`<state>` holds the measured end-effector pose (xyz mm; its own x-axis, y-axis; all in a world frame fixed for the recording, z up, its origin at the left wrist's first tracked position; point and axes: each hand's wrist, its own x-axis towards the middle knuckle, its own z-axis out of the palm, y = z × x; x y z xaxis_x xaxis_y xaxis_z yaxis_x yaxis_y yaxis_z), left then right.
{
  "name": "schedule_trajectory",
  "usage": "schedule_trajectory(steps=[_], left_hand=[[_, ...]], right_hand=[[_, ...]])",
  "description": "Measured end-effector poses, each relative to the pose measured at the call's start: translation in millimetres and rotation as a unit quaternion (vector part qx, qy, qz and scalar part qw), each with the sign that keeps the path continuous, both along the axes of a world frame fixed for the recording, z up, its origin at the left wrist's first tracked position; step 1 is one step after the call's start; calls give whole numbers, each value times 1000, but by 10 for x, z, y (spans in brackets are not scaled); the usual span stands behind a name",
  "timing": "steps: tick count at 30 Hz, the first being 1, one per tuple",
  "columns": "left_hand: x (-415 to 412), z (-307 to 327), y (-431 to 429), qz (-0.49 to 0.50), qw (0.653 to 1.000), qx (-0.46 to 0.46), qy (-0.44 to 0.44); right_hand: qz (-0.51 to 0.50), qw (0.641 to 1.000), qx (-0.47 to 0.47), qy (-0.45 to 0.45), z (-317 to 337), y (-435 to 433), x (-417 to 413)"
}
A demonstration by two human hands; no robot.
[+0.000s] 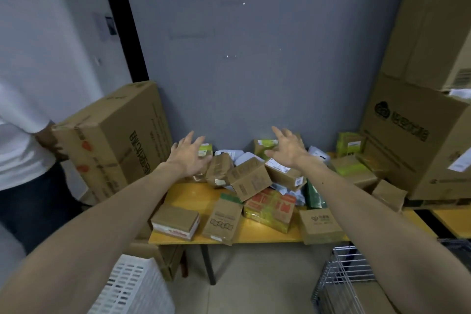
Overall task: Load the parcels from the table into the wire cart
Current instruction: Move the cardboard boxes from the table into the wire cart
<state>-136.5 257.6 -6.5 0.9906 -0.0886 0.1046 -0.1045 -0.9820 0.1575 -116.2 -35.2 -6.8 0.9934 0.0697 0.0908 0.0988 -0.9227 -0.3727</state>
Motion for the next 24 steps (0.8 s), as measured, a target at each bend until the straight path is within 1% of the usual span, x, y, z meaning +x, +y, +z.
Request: schedule_trajectory(steps=[3,5,9,13,18,24], left_hand=[[381,-15,0,16,1000,2,2],[601,-39,-9,23,1000,-1,0],[950,-136,54,24,999,11,18],[1343,-196,226,37,999,-15,22],[1789,-420,517,45,998,-29,41],[2456,-690,1014,52,994,-65,68]], right_hand=[[11,1000,-3,19,-13,-13,391],[13,1000,-1,16,-34,-30,635],[12,999,7,36,-158,11,1013],[21,998,25,56,-257,134,1378],[23,997,25,63,-391,443,1823],[17,996,27,85,-555,1022,2400]])
